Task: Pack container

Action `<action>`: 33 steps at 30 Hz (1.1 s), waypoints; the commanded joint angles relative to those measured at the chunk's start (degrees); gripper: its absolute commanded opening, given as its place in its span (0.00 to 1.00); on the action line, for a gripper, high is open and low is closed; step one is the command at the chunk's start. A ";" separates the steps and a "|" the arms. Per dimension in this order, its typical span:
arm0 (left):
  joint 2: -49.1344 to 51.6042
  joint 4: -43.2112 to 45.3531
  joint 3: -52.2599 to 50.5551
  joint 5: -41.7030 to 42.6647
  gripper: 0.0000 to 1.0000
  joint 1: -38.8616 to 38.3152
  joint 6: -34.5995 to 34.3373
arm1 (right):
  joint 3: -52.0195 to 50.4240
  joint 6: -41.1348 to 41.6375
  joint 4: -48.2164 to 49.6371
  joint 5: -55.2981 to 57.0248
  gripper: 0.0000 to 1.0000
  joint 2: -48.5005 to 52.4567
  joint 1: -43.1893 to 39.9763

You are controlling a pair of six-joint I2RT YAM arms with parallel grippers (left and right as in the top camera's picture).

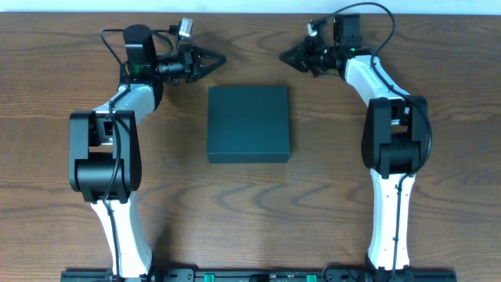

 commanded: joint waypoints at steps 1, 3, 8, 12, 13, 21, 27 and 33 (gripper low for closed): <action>0.59 -0.04 0.85 -1.46 0.06 -0.07 -0.44 | 3.34 -8.50 -7.58 12.85 0.02 -2.97 0.15; 0.59 -0.02 0.87 -2.10 0.06 -0.07 -0.44 | 6.36 -14.69 -14.82 20.70 0.02 -5.09 0.66; 0.57 -0.02 0.85 -3.65 0.06 -0.59 -0.39 | 12.81 -25.73 -24.81 29.05 0.02 -11.80 1.36; 0.46 0.00 0.87 -3.89 0.06 -1.20 -0.39 | 13.77 -25.70 -27.93 29.03 0.02 -18.56 -0.59; 0.35 0.02 0.85 -3.89 0.06 -1.27 -0.39 | 13.77 -25.70 -28.81 29.03 0.02 -19.98 -1.36; -7.21 -0.07 0.87 -4.92 0.06 -1.36 2.54 | 11.06 -25.70 -32.11 29.03 0.02 -33.97 -7.43; -20.00 -1.81 0.87 -4.92 0.05 -1.09 6.82 | 2.32 -26.27 -28.57 29.00 0.02 -49.37 -9.40; -33.94 -11.02 0.85 -1.88 0.06 1.75 15.26 | -9.88 -31.52 -21.14 29.03 0.08 -66.86 -9.35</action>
